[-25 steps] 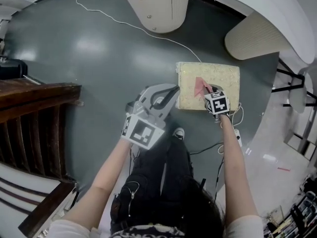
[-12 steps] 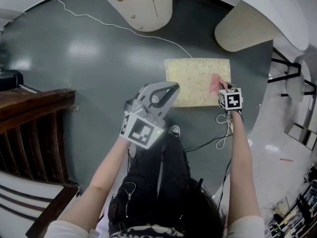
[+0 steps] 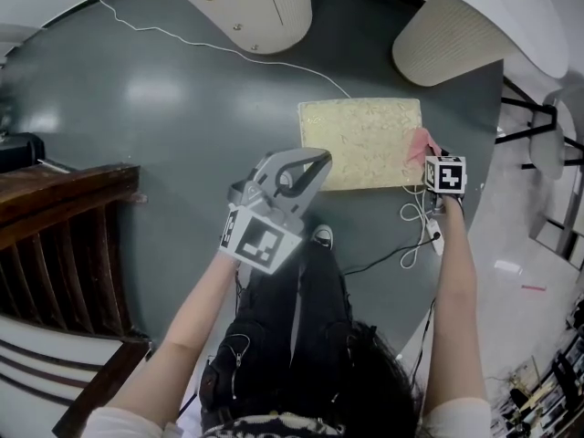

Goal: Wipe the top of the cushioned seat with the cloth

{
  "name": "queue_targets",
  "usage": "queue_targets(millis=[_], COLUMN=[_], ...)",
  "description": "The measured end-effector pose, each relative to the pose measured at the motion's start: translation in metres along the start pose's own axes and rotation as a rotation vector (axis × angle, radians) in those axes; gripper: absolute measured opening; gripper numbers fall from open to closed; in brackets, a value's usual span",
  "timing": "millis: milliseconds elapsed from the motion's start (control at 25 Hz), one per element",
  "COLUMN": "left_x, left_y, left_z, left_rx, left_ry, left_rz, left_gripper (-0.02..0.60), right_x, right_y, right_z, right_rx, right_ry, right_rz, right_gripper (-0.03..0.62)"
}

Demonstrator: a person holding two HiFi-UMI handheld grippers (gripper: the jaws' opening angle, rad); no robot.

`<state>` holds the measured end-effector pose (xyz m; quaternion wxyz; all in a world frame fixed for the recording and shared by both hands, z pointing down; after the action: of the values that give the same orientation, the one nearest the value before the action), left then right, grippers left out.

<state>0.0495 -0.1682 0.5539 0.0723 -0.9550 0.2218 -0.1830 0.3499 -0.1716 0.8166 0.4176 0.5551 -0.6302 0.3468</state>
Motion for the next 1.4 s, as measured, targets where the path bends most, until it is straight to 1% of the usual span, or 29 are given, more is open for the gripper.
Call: queue_targets(millis=[120,240,400,560,800,1040,1200,1400], left_x=[-0.001,-0.006,-0.016,-0.026,-0.041,-0.050,-0.056,-0.059], left_y=[0.000,-0.002,-0.004,-0.003,-0.006,-0.006,-0.004,-0.001], left_z=[0.001,0.005,0.009,0.009,0.005,-0.002,-0.007,-0.015], left_rx=[-0.002,-0.002,-0.001,-0.005,-0.009,-0.017,-0.023,-0.029], left_ry=[0.009,0.011,0.016,0.023,0.035,0.041,0.044,0.056], left_rz=[0.010,0.020,0.035,0.054,0.064,0.074,0.086,0.094], left_gripper=[0.008,0.008,0.008,0.008,0.008,0.008,0.008,0.008], right_x=[-0.007,-0.022,-0.039,-0.044,-0.046,-0.042,-0.035,-0.020], right_y=[0.001,0.018,0.055,0.106,0.192,0.256,0.286,0.297], right_z=[0.002,0.006,0.012,0.017,0.015,0.004,-0.005,-0.014], right_rx=[0.038,0.028,0.001,-0.027,-0.127,-0.207,-0.241,-0.259], right_ry=[-0.026,-0.073,-0.129,-0.163,-0.164,-0.136,-0.113,-0.075], right_rz=[0.010,0.051,0.115,0.204,0.338,0.438,0.476,0.483], right_gripper=[0.012,0.012,0.012,0.012,0.012,0.012,0.012,0.012])
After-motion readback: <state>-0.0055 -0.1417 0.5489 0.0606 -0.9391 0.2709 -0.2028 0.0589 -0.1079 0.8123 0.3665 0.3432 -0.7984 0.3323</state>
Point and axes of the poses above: the fingertips, and each gripper's own axes: x forward along the fingers, y to its left, z out of its top, the point moved 2 cm from there along -x, backward along the fingers, and after that the axes turned 2 degrees about x, right-handed, at the moved point
